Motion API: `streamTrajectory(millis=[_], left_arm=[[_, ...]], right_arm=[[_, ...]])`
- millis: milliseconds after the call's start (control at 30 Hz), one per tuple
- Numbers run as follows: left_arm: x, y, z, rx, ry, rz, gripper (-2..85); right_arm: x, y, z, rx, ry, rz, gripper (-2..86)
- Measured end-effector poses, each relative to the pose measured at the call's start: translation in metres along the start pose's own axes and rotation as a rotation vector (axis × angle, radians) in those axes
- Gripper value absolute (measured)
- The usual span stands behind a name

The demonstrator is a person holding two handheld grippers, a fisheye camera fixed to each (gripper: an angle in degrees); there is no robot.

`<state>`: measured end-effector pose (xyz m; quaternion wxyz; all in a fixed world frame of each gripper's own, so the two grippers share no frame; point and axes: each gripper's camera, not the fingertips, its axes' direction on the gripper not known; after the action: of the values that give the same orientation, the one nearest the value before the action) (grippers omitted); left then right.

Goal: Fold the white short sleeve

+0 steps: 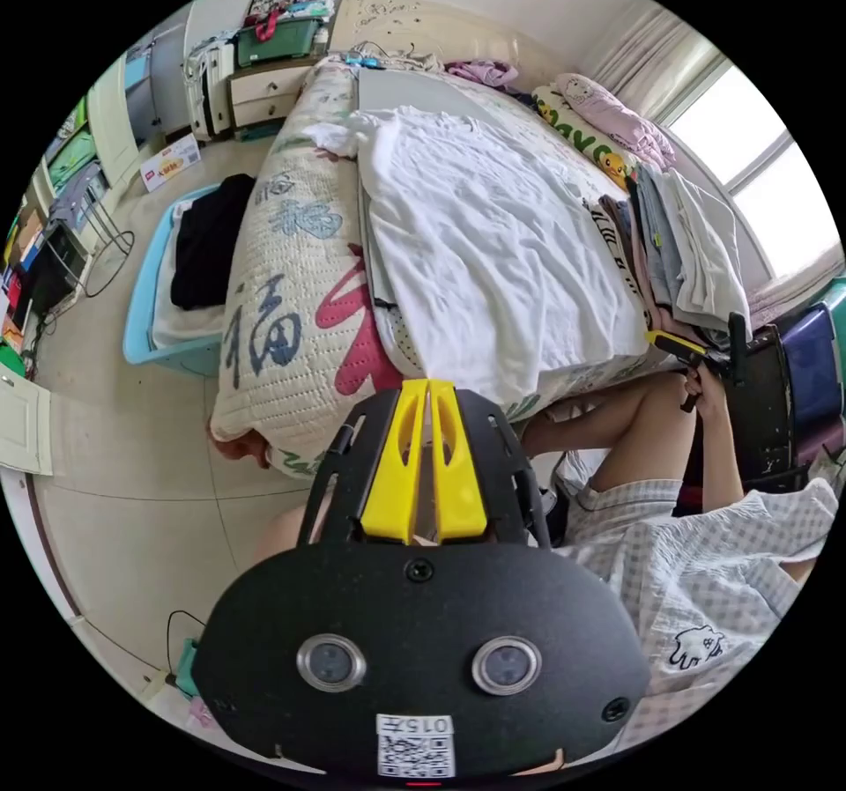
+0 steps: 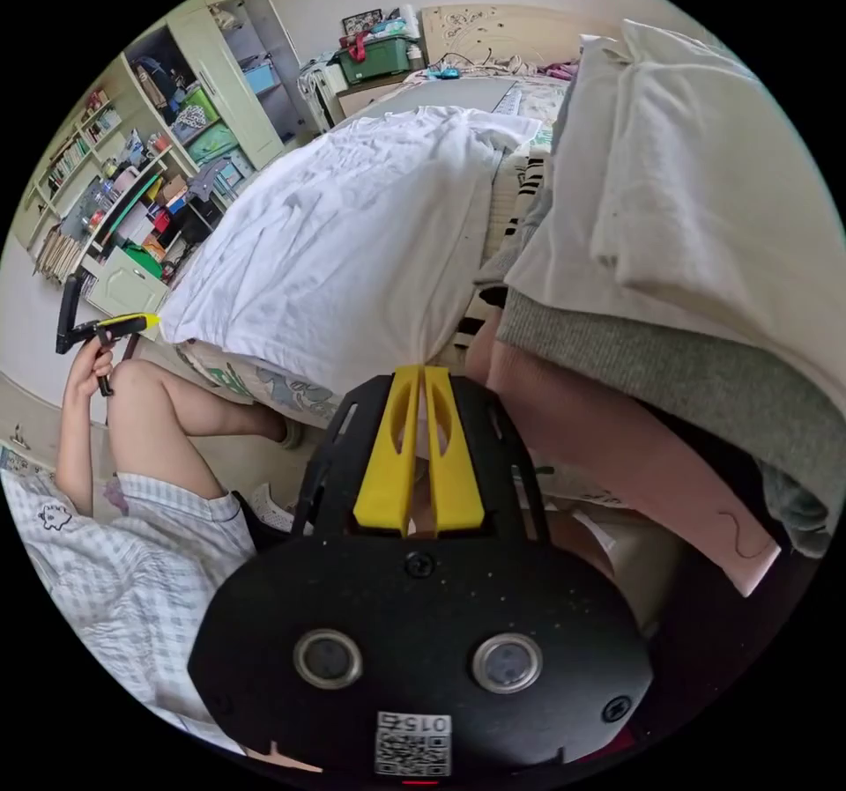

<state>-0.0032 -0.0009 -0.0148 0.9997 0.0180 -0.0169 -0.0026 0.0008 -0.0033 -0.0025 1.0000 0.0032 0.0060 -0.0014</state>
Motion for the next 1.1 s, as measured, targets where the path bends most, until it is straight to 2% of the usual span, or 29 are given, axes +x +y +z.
streamTrajectory(millis=[133,367,433,533,667,800,867,1000,1100], left_arm=[[-0.015,-0.008,-0.028,0.046,-0.032,-0.009,0.0],[-0.027,-0.042,-0.001,-0.106,0.003,0.008,1.0],[-0.034,-0.052,-0.009,-0.075,0.015,0.003,2.1],[-0.057,-0.078,-0.032,0.048,0.054,-0.052,4.0],[-0.096,-0.149,-0.038,0.185,0.075,-0.142,5.5],[-0.127,-0.244,0.007,0.197,0.126,-0.229,7.2],[-0.143,-0.281,0.033,0.204,0.147,-0.299,8.4],[-0.174,-0.354,0.091,0.194,0.305,-0.451,10.9],[-0.18,-0.407,0.117,0.152,0.29,-0.445,12.4]], right_arm=[[-0.001,-0.012,0.0,-0.027,0.033,-0.037,-0.7],[-0.014,-0.05,0.036,-0.171,0.183,-0.117,2.1],[-0.017,-0.058,0.031,-0.162,0.154,-0.142,6.2],[-0.016,-0.079,0.005,-0.036,-0.045,-0.176,9.9],[-0.002,-0.141,-0.018,0.174,-0.186,-0.163,8.0],[0.01,-0.228,0.011,0.228,-0.274,-0.135,8.8],[0.016,-0.267,0.03,0.247,-0.232,-0.12,9.4],[0.042,-0.374,0.081,0.237,-0.069,-0.051,10.0],[0.065,-0.456,0.113,0.203,-0.066,-0.003,10.3]])
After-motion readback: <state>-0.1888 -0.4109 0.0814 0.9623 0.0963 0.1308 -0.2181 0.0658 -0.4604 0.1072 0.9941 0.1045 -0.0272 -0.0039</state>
